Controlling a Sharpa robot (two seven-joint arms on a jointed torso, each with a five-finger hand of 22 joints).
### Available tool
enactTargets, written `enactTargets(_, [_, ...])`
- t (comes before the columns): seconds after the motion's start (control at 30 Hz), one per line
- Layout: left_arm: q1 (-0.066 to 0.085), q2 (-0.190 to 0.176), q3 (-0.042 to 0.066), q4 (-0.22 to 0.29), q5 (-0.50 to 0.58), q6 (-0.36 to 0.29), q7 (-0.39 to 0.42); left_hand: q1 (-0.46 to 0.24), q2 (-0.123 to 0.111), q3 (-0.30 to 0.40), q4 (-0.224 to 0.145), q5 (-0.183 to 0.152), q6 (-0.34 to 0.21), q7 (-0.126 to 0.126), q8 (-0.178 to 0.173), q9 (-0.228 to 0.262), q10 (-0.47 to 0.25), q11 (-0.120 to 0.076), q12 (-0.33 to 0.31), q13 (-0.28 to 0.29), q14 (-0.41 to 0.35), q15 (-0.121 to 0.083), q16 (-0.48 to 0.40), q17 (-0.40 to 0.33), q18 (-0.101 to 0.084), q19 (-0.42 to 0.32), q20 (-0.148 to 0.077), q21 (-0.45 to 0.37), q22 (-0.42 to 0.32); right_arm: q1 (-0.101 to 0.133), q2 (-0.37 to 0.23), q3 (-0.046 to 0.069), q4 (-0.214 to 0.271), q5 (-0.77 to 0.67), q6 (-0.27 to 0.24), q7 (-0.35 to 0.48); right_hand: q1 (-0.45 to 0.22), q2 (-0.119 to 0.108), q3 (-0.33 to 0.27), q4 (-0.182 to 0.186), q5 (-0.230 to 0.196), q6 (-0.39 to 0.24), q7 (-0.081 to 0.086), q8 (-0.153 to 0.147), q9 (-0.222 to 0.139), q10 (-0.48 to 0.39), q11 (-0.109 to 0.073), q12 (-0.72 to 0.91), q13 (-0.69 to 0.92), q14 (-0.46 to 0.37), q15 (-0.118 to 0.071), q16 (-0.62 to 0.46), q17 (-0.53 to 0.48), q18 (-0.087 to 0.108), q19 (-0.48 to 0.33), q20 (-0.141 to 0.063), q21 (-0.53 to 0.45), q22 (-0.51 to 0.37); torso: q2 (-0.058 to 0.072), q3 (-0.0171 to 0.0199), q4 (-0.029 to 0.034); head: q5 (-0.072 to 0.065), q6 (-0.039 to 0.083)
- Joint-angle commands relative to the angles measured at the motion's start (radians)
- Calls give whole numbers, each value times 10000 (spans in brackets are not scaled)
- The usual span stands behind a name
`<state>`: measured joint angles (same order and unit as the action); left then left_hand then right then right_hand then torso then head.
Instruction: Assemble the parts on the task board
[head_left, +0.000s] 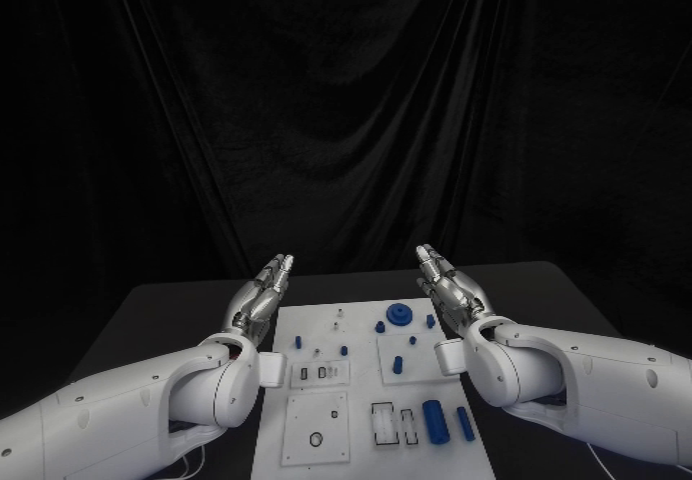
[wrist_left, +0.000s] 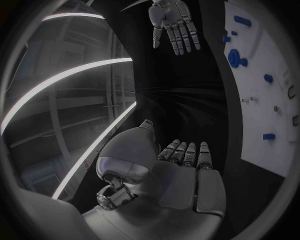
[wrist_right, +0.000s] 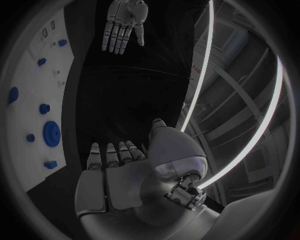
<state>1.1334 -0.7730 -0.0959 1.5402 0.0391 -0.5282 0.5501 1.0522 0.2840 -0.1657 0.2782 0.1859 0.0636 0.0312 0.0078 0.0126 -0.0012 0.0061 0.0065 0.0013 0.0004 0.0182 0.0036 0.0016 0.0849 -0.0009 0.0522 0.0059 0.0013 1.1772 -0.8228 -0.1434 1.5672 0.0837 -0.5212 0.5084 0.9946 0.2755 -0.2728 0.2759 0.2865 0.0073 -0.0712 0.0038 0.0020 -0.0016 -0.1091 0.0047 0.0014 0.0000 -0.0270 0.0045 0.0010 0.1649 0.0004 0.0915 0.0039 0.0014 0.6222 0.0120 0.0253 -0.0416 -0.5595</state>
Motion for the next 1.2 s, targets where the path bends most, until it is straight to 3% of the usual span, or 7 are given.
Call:
enactTargets(0.03, [208, 40, -153, -60, 407, 2335, 893, 475, 95, -70, 156, 113, 207, 112, 91, 34, 12, 139, -65, -13, -4, 174, -36, -16, 229, 9, 213, -59, -13, 277, -99, -227, 3, 819, 2318, -335, 480, 82, -100, 160, 152, 97, 108, 14, 29, 16, 98, -47, -14, 0, 222, -45, -10, 130, -4, 230, -39, -14, 42, 4, 12, -3, 0])
enactTargets(0.2, [608, 90, -578, -191, 705, 4163, 1407, 562, 90, -100, 154, 135, 304, 148, 106, 46, 12, 190, -65, -13, -4, 283, -36, -16, 244, 9, 336, -59, -13, 732, -258, -719, -2, 1300, 3722, -489, 586, 57, -117, 156, 154, 167, 312, 33, 46, 16, 312, -47, -14, 0, 399, -45, -10, 129, -4, 371, -39, -14, 42, 4, 12, -3, 0])
enactTargets(0.27, [741, 107, -720, -234, 805, 4773, 1578, 825, 57, -78, 136, 637, 550, 319, 161, 84, 24, 436, -61, -8, -4, 451, -36, -16, 190, 9, 434, -59, -13, 843, -297, -838, -4, 1417, 4063, -526, 625, 59, -113, 156, 168, 177, 367, 34, 48, 16, 370, -47, -14, 0, 467, -45, -10, 128, -4, 410, -39, -14, 42, 4, 12, -3, 0])
enactTargets(0.7, [1145, 157, -1150, -366, 1106, 6621, 2097, 1051, 88, -356, 161, 368, 1025, 654, 213, 131, 121, 663, -28, 23, -4, 734, -36, -16, 373, 9, 933, -59, -13, 1009, -355, -1018, -6, 1592, 4576, -582, 1403, -8, 45, 93, 985, 624, 1124, 275, 157, 16, 1207, -47, -14, 0, 1079, -45, -10, 133, 37, 1048, 0, 19, 42, 4, 12, -3, 0])
enactTargets(0.73, [1325, 116, -1151, -979, -745, 6827, 2591, 1015, 88, -395, 168, 204, 1068, 674, 216, 134, 123, 676, -27, 24, -4, 734, -36, -16, 418, 9, 966, -59, -13, 1203, -749, -1023, -131, 1469, 5735, -619, 1546, -38, 78, 72, 1109, 599, 1145, 280, 153, 16, 1237, -47, -14, 0, 1117, -45, -10, 137, 41, 1102, 4, 23, 222, 7, 173, -47, -620])
enactTargets(1.1, [1270, 153, -1150, -1088, -779, 7077, 2635, 910, 111, -302, 160, -135, 1694, 999, 350, 212, 526, 1064, 115, 138, 14, 1101, -10, -1, 448, 9, 1351, -59, -13, 1203, -1025, -1025, -199, 1335, 6124, -511, 2764, -281, 332, -334, 1832, 885, 1312, 623, 235, 53, 1447, 223, 68, 18, 1693, 0, 15, 126, 228, 1550, 154, 121, 311, 45, 302, -122, -879])
enactTargets(1.2, [1244, 124, -1150, -1111, -781, 6766, 2669, 929, 106, -258, 158, -84, 1760, 1052, 370, 223, 762, 1190, 249, 200, 37, 1152, 21, 15, 452, 9, 1408, -59, -13, 1204, -1105, -1026, -219, 1179, 5985, -341, 3495, -455, 474, -769, 1937, 1569, 1657, 1293, 398, 289, 1831, 900, 227, 263, 2041, 391, 164, 79, 572, 1819, 383, 246, 280, 46, 329, -191, -1012])
